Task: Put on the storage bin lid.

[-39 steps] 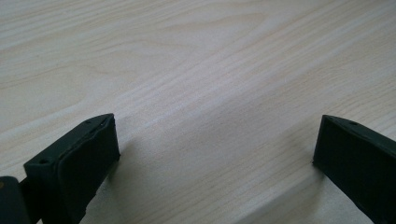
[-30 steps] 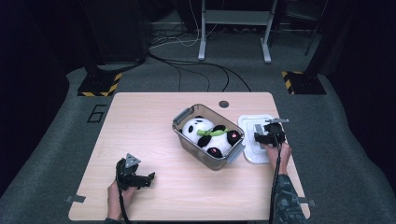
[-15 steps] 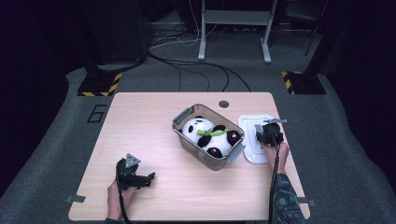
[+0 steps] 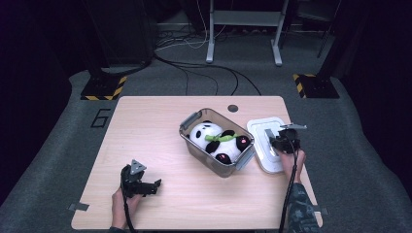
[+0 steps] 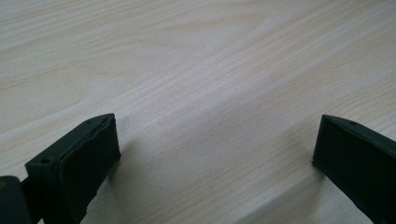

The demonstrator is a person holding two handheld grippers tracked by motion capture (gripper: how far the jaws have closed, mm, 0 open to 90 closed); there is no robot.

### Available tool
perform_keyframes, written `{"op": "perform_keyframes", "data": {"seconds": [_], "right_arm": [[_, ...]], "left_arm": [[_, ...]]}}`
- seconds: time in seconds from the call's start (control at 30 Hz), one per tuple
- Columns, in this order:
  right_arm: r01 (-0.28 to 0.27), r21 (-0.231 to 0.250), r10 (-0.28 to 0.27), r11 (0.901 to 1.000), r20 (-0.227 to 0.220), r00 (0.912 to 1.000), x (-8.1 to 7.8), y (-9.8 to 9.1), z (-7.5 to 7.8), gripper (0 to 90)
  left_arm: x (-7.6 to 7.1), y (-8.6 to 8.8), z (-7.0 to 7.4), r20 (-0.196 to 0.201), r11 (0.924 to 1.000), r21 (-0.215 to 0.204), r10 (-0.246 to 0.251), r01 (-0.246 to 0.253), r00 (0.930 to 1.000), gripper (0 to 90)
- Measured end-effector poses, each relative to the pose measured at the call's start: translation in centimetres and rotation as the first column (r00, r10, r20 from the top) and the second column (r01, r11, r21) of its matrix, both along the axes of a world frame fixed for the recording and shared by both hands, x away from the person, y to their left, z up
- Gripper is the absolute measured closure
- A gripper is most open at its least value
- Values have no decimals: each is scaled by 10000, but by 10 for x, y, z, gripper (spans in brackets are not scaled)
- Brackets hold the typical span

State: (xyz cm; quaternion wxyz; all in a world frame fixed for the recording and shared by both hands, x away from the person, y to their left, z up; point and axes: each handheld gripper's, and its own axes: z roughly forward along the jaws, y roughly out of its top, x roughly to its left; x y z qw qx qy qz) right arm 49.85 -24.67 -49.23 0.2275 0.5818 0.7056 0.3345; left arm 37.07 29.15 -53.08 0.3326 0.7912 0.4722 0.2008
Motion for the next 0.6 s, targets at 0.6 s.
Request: {"op": "perform_keyframes", "data": {"seconds": [0.6], "right_arm": [[-224,-19,225,9997,397,9990,-17,-4,36,664]], "left_arm": [[0,0,0,-3,10000,2,3,-3,10000,0]]}}
